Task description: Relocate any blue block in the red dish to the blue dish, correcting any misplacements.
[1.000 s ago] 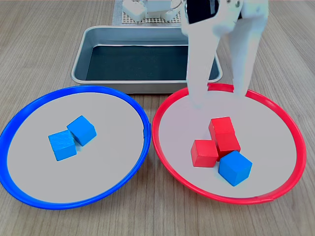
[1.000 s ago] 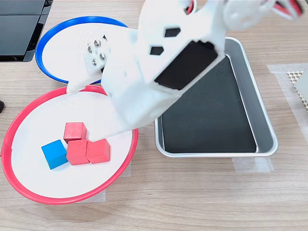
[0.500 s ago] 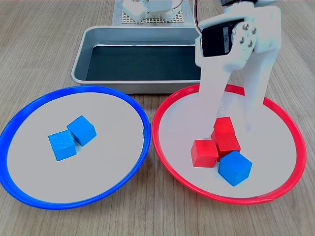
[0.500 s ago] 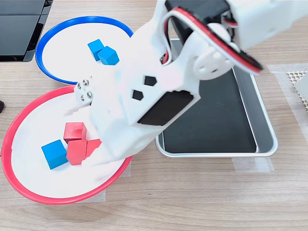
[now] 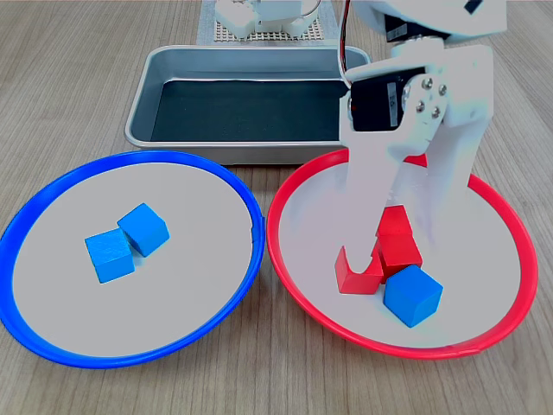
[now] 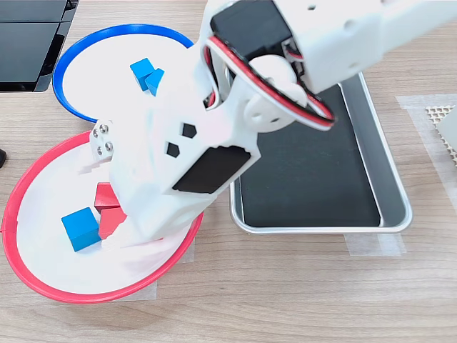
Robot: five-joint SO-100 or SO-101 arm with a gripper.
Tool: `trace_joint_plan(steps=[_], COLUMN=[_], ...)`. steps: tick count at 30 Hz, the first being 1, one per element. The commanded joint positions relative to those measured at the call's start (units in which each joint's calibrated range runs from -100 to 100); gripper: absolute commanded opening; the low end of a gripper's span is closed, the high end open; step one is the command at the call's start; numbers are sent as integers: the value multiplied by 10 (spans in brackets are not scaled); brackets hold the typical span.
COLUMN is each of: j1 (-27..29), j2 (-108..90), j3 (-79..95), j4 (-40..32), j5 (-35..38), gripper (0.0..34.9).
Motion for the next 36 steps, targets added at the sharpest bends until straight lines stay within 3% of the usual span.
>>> trace_joint_plan(steps=[1, 36], j1=[-4, -1], j2=[-1, 96], j3=[-23, -115], j4=[-11, -39], j5=[-6, -31], gripper=[276, 260])
